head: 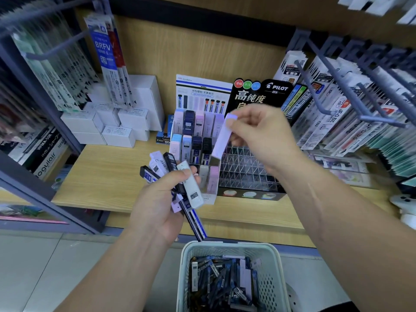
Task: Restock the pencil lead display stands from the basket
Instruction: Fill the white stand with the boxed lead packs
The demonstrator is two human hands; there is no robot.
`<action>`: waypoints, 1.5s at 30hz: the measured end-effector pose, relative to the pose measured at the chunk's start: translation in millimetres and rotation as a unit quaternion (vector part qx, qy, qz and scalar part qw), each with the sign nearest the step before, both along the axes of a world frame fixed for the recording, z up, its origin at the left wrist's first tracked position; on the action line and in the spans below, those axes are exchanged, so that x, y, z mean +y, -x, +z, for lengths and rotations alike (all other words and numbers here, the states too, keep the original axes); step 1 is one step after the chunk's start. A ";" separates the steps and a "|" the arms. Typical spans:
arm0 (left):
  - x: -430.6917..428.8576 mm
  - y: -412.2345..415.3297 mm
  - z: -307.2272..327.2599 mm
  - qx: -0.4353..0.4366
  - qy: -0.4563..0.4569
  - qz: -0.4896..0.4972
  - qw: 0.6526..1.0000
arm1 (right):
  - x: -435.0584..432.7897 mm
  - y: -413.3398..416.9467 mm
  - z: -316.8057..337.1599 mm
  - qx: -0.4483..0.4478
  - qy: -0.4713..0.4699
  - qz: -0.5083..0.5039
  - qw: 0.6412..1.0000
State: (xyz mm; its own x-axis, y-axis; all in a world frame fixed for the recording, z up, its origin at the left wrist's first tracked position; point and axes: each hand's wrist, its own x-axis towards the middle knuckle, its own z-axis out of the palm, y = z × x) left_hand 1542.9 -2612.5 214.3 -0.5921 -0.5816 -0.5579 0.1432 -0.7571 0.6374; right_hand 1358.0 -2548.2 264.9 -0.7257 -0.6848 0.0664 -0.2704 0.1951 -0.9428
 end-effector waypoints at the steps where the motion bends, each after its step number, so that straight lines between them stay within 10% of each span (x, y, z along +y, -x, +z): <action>1: -0.1 -0.3 0.1 0.000 0.000 0.002 1.000 | -3.5 8.2 1.5 0.053 0.003 -0.013 0.999; 17: -3.9 -1.7 0.8 -0.011 0.017 0.003 1.000 | -37.7 39.3 -39.0 0.427 -0.133 0.025 0.894; 21: -4.2 -1.5 0.0 -0.011 0.022 0.002 1.000 | -23.7 19.3 -35.3 0.374 -0.083 0.000 0.924; 24: -4.4 -0.4 -1.8 -0.011 0.024 0.014 1.000 | -0.2 -17.1 -22.8 0.111 -0.078 0.090 0.987; 28: -2.4 1.3 -4.5 -0.012 0.030 0.034 0.999 | 35.7 -56.6 -19.5 -0.131 -0.082 0.189 0.970; 45: 2.2 0.4 -11.5 -0.028 0.019 0.032 0.999 | 53.8 -73.7 -32.9 -0.108 -0.020 0.161 0.981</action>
State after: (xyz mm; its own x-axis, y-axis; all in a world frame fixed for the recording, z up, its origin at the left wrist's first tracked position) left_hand 1542.5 -2610.4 202.8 -0.5223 -0.6379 -0.5659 0.1539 -0.7232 0.6732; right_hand 1431.7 -2494.5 232.0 -0.4663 -0.8792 -0.0974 -0.1179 0.1709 -0.9782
